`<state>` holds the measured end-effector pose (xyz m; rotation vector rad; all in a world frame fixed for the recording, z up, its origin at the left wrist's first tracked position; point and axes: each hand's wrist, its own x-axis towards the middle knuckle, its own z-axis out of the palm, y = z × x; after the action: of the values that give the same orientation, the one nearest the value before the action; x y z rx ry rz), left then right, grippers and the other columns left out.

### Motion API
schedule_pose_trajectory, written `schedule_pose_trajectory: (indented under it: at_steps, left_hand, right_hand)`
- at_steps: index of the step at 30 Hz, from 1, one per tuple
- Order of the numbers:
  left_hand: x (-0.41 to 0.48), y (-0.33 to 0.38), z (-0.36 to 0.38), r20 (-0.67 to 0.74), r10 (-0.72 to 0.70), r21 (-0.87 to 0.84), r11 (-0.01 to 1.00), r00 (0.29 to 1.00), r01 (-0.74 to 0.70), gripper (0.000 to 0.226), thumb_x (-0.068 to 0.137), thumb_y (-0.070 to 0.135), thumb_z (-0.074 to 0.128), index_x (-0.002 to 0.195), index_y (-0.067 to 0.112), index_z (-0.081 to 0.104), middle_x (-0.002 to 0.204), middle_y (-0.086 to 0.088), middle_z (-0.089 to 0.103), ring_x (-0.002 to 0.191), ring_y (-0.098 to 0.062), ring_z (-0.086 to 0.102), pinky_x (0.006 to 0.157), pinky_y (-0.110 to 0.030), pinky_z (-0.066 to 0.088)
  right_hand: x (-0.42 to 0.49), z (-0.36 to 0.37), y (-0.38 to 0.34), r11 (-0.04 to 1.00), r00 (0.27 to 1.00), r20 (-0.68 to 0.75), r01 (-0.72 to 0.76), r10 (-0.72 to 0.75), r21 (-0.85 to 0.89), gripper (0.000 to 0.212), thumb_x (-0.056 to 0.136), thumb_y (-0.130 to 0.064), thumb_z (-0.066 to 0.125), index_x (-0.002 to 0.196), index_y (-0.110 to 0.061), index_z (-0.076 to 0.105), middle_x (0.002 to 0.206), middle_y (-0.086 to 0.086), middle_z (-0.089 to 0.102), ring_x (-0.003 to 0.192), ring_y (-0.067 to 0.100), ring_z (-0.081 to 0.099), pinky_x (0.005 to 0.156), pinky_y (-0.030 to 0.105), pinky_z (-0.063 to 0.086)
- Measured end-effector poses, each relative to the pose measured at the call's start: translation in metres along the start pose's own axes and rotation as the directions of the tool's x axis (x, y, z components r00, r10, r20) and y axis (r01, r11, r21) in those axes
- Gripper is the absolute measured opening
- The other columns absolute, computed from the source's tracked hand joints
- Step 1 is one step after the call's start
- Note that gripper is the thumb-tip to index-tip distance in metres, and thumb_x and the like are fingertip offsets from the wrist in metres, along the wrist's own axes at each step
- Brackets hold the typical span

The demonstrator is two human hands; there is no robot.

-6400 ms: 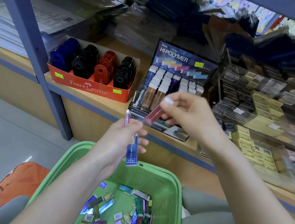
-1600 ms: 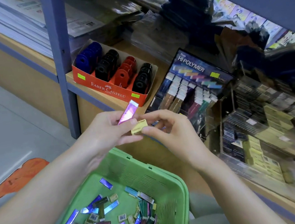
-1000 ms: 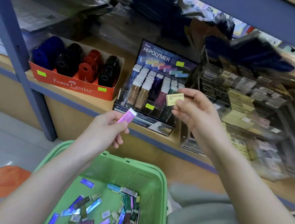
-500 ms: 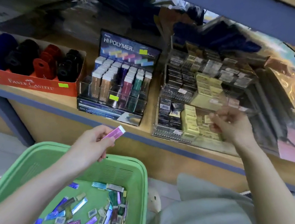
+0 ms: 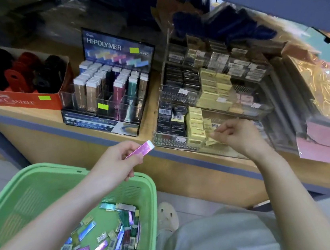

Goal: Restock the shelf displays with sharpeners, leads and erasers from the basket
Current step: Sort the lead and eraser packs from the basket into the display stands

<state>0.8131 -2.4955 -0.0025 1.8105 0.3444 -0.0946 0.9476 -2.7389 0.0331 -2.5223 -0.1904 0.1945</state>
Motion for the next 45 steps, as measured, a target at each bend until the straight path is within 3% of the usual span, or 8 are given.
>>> schedule_pose_trajectory:
  at_steps: [14,18,21,24,27,31,39,45]
  left_hand:
    - [-0.003,0.011,0.012,0.009,-0.023,-0.039,0.999,1.000,0.023,0.017,0.094,0.010,0.052,0.093,0.023,0.064,0.072,-0.001,0.056,0.052,-0.005,0.051,0.054,-0.015,0.045]
    - [-0.006,0.013,0.013,0.007,0.018,-0.075,0.997,1.000,-0.017,0.018,0.093,0.009,0.055,0.099,0.022,0.066,0.075,0.000,0.058,0.053,0.000,0.056,0.058,-0.013,0.048]
    - [-0.008,0.017,0.013,-0.023,0.031,-0.114,0.993,0.999,-0.033,0.013,0.088,0.009,0.062,0.099,0.016,0.065,0.083,-0.002,0.064,0.057,-0.003,0.059,0.057,-0.016,0.050]
    - [-0.012,0.020,0.008,-0.089,0.060,-0.127,0.989,0.994,-0.071,0.010,0.087,0.006,0.063,0.094,0.012,0.064,0.080,-0.007,0.066,0.055,-0.003,0.060,0.056,-0.012,0.049]
    - [-0.017,0.024,-0.001,-0.165,0.121,-0.127,0.982,0.979,-0.143,0.010,0.086,0.004,0.063,0.092,0.012,0.065,0.074,-0.004,0.065,0.056,-0.002,0.059,0.057,-0.010,0.047]
    - [-0.021,0.027,-0.019,-0.275,0.211,-0.104,0.963,0.938,-0.247,0.016,0.082,0.006,0.067,0.088,0.018,0.059,0.082,0.002,0.066,0.067,-0.001,0.061,0.064,-0.015,0.051]
    - [-0.002,0.029,-0.069,-0.305,0.492,0.415,0.839,0.815,-0.352,0.014,0.091,0.014,0.056,0.103,0.022,0.055,0.102,0.010,0.051,0.093,0.002,0.050,0.078,-0.003,0.035]
    - [0.034,0.034,-0.097,-0.193,0.607,0.670,0.655,0.771,-0.349,0.032,0.092,0.016,0.051,0.124,0.014,0.053,0.122,0.001,0.049,0.117,-0.016,0.041,0.100,-0.032,0.032]
  right_hand:
    - [-0.001,0.001,0.007,0.992,1.000,0.013,0.023,-0.021,-0.120,0.016,0.087,-0.034,0.067,0.082,-0.019,0.068,0.070,-0.004,0.065,0.068,0.013,0.060,0.059,0.026,0.041]
    - [-0.013,0.004,-0.009,0.940,0.972,-0.181,0.083,-0.149,-0.331,0.026,0.099,-0.031,0.047,0.098,-0.014,0.067,0.079,0.004,0.067,0.078,0.027,0.060,0.064,0.034,0.045]
    - [-0.028,0.008,-0.036,0.954,0.907,-0.299,0.260,-0.295,-0.152,0.026,0.099,-0.031,0.047,0.092,-0.015,0.065,0.077,0.001,0.066,0.071,0.020,0.060,0.059,0.033,0.044]
    - [-0.044,0.020,-0.064,0.922,0.946,-0.038,0.322,-0.322,0.213,0.019,0.095,-0.034,0.051,0.087,-0.025,0.065,0.081,-0.004,0.068,0.074,0.015,0.063,0.069,0.032,0.052]
    - [-0.050,0.040,-0.082,0.901,0.884,0.248,0.322,-0.396,0.290,0.004,0.091,-0.030,0.061,0.090,-0.034,0.062,0.088,-0.009,0.067,0.084,0.015,0.064,0.080,0.035,0.053]
    - [-0.053,0.059,-0.106,0.836,0.828,0.303,0.308,-0.471,0.455,0.007,0.088,-0.015,0.066,0.092,-0.020,0.065,0.080,0.005,0.070,0.068,0.012,0.066,0.067,0.023,0.055]
    - [-0.029,0.067,-0.133,0.748,0.915,-0.142,0.393,-0.379,0.536,0.008,0.093,-0.016,0.059,0.093,-0.018,0.066,0.076,-0.005,0.068,0.071,0.005,0.066,0.072,0.027,0.056]
    - [0.009,0.076,-0.152,0.814,0.855,-0.321,0.499,-0.407,0.298,0.009,0.092,-0.019,0.061,0.098,-0.025,0.058,0.083,-0.011,0.063,0.080,0.011,0.065,0.077,0.030,0.056]
